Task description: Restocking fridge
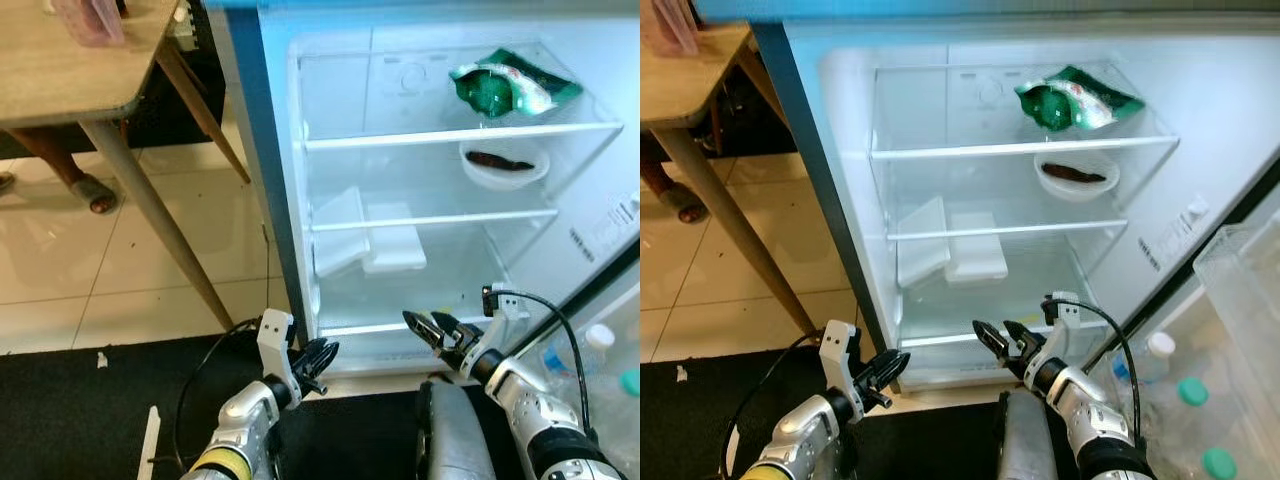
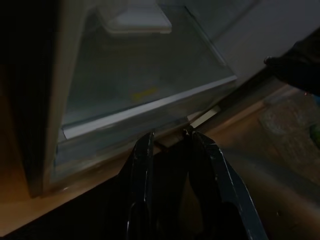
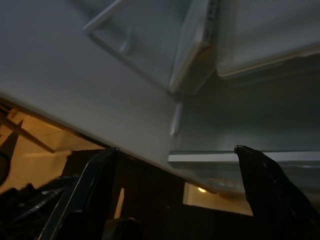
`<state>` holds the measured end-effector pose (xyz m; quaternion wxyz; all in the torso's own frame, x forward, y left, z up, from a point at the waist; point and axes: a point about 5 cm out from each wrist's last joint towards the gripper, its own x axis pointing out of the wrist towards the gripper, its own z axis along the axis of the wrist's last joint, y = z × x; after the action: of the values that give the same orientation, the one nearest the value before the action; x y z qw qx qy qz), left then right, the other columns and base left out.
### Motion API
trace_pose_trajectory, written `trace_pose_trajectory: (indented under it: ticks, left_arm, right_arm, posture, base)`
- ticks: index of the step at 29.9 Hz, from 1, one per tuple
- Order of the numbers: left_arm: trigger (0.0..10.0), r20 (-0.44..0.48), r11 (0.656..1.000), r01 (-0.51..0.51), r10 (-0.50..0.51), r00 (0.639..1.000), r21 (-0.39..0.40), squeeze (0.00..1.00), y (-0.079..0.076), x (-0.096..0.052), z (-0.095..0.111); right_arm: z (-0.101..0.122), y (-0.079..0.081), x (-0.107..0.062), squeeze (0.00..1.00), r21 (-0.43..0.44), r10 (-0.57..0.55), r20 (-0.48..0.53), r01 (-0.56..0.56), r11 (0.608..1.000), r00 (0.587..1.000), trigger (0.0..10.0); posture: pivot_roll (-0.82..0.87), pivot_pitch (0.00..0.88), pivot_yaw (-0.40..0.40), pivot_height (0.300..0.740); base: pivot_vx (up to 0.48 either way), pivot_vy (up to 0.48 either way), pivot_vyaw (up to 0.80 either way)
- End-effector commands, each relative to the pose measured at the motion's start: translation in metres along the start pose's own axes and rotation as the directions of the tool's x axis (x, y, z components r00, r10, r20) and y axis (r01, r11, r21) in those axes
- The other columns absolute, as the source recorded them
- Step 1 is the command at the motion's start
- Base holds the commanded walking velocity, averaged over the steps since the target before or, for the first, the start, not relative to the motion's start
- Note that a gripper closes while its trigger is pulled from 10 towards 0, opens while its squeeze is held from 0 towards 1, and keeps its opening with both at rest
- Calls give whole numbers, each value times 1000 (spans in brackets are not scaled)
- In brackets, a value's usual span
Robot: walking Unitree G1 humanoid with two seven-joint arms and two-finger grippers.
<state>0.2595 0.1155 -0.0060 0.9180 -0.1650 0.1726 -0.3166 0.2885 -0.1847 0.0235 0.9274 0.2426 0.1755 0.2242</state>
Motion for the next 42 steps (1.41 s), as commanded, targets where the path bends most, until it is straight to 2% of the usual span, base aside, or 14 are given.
trace_pose_trajectory:
  ticks: [1, 6, 10, 13, 17, 20, 22, 25, 29, 34, 38, 42]
  left_arm:
    - [10000, -50, 999, -34, 34, 998, -3, 0, 7, -10, -11]
    - [10000, -84, 997, -75, 73, 994, -26, 0, 12, -18, -20]
    - [10000, -101, 995, -96, 92, 991, -36, 0, 14, -23, -25]
    - [10000, -133, 991, -122, 114, 985, -55, 0, 17, -30, -33]
    - [10000, -145, 990, -128, 118, 982, -61, 0, 18, -33, -36]
    - [10000, -183, 985, -154, 137, 973, -81, 0, 19, -41, -45]
    - [10000, -246, 969, -219, 186, 951, -112, 0, 23, -56, -61]
    - [10000, -280, 955, -265, 220, 934, -133, 0, 25, -68, -71]
    - [10000, -303, 939, -308, 253, 919, -152, 0, 27, -76, -78]
    - [10000, -364, 916, -370, 296, 883, -153, 0, 28, -90, -90]
    - [10000, -431, 886, -436, 336, 837, -157, 0, 28, -106, -104]
    - [10000, -464, 868, -470, 355, 812, -159, 0, 27, -115, -112]
  right_arm:
    - [-11, -6, -3, 0, -4, -75, -36, 75, 997, 997, 10000]
    - [-21, -13, -12, 0, 58, -90, -40, 92, 994, 995, 10000]
    - [-28, -18, -18, 0, 66, -130, -55, 134, 989, 990, 10000]
    - [-38, -26, -26, 0, 55, -228, -98, 234, 971, 969, 10000]
    - [-41, -28, -28, 0, 59, -247, -103, 254, 965, 964, 10000]
    - [-46, -33, -33, 0, 76, -286, -113, 295, 952, 952, 10000]
    - [-51, -40, -44, 0, 116, -338, -117, 351, 929, 934, 10000]
    - [-58, -44, -52, 0, 115, -375, -141, 391, 913, 916, 10000]
    - [-65, -46, -58, 0, 101, -404, -172, 424, 900, 899, 10000]
    - [-75, -49, -66, 0, 89, -448, -209, 473, 877, 869, 10000]
    - [-83, -51, -72, 0, 78, -476, -238, 505, 859, 846, 10000]
    - [-83, -53, -75, 0, 72, -490, -242, 519, 852, 837, 10000]
  posture:
    - [-2, 91, -2, 602]
    - [-2, 89, 0, 612]
    - [-3, 90, 1, 622]
    - [-3, 92, 3, 627]
    - [-3, 91, 3, 627]
    - [-3, 93, 4, 627]
    - [-4, 92, 4, 631]
    - [-4, 92, 4, 646]
    - [-7, 89, 5, 661]
    - [-6, 85, 3, 681]
    - [-14, 77, 2, 701]
    - [-18, 72, 3, 721]
  base:
    - [0, 0, 0]
    - [0, 0, 0]
    - [0, 0, 0]
    - [0, 0, 0]
    - [0, 0, 0]
    - [0, 0, 0]
    - [0, 0, 0]
    - [0, 0, 0]
    - [0, 0, 0]
    - [0, 0, 0]
    - [0, 0, 0]
    - [0, 0, 0]
